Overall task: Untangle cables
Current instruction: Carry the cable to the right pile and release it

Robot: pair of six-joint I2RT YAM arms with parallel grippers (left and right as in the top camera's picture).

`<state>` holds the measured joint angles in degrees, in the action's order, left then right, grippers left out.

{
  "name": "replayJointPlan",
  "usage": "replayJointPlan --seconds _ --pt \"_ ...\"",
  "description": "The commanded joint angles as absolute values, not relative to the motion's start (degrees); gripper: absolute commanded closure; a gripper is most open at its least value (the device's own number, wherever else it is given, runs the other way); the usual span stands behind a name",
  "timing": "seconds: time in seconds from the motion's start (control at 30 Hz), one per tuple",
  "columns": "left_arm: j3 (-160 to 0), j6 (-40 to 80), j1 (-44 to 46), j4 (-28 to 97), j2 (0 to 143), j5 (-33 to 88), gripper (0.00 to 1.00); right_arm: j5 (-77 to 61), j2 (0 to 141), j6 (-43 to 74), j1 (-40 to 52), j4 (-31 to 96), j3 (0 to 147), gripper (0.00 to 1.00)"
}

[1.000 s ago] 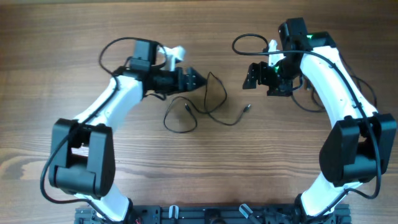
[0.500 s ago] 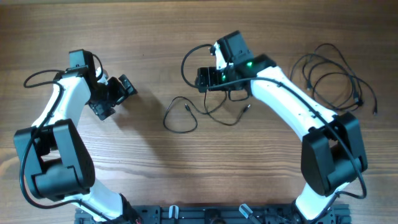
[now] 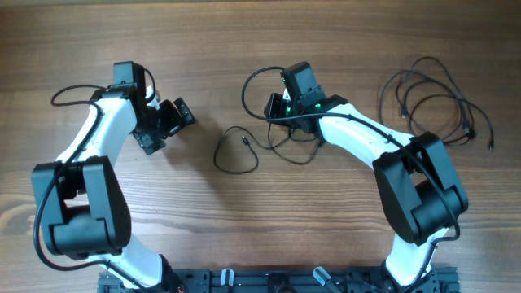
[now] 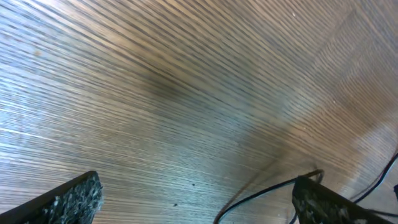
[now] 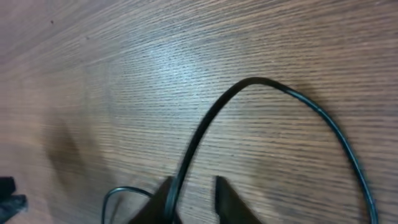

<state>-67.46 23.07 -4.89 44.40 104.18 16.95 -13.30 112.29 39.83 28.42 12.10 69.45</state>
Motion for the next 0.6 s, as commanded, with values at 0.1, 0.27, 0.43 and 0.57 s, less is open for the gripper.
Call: replayJointPlan --seconds 0.1,0.27,0.43,0.57 --pt "-67.4 23.4 -2.7 44.4 104.6 16.6 0.00 -16.8 111.1 35.2 26.4 17.5 69.6 0.96" --pt "-67.4 23.4 -0.1 44.3 104.6 16.6 0.00 -17.0 99.0 20.7 19.7 29.3 77.4 0.96" --pt "-67.4 23.2 1.6 44.2 104.6 16.6 0.00 -15.4 84.4 19.7 12.1 27.5 84.4 0.96" --pt "-67.4 23.2 2.2 44.2 104.6 16.6 0.00 -6.8 74.8 21.1 5.7 26.0 84.6 0.96"
